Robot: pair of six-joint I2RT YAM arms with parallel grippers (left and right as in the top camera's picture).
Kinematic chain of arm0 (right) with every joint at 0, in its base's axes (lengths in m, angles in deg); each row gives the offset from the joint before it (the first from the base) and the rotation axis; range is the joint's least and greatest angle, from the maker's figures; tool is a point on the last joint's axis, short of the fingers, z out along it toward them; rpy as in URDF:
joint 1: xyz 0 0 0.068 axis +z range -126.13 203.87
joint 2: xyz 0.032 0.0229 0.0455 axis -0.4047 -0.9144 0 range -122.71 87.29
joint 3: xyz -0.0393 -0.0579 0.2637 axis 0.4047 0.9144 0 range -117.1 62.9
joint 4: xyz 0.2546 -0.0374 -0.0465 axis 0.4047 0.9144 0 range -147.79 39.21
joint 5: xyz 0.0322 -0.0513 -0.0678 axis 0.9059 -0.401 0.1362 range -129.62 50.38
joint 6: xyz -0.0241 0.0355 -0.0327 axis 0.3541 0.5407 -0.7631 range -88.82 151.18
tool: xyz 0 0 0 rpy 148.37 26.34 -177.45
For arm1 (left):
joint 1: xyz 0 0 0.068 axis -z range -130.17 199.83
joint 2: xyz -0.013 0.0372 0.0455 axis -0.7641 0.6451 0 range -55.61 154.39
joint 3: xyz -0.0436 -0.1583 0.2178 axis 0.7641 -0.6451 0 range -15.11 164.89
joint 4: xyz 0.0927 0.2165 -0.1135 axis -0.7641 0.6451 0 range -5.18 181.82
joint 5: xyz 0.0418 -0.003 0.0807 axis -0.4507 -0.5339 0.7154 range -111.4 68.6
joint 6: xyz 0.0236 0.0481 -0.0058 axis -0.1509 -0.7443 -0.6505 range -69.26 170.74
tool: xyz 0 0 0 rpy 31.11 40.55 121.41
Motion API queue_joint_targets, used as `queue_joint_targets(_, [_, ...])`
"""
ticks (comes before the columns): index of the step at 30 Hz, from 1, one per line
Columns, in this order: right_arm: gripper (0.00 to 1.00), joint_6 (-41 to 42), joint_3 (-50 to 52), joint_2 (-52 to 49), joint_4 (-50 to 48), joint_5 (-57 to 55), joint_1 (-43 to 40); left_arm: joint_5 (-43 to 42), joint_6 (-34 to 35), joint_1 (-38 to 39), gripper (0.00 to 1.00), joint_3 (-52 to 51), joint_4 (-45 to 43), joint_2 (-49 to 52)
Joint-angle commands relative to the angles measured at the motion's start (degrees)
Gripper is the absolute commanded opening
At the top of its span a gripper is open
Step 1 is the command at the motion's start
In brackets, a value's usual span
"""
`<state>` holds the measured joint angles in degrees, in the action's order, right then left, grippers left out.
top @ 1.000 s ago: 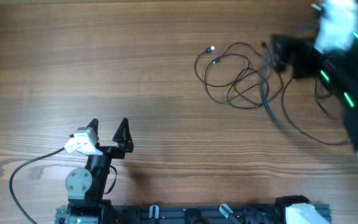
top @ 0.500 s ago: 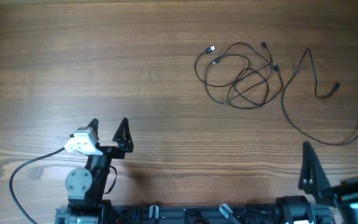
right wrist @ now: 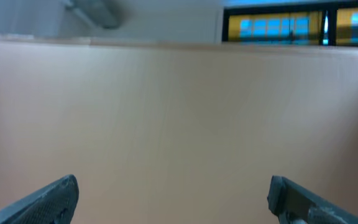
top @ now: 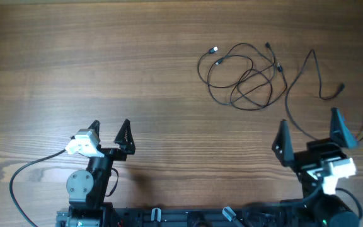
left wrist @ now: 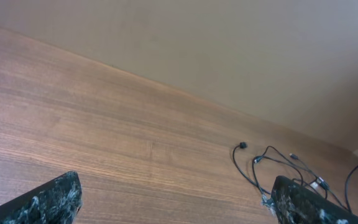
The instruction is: Untangle cables
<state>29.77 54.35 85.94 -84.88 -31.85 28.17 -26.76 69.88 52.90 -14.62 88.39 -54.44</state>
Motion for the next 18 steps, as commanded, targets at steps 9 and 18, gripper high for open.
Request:
queue_joint_targets(9, [1.0, 2.1, 8.28, 1.11, 4.55, -4.7, -0.28, 0.55, -0.72, 0.26, 1.0, -0.17, 0.48, -0.28])
queue_joint_targets(18, [1.0, 2.95, 8.22, -0.07, 27.08, -4.76, -0.28, 0.55, -0.72, 0.26, 1.0, -0.17, 0.48, -0.28])
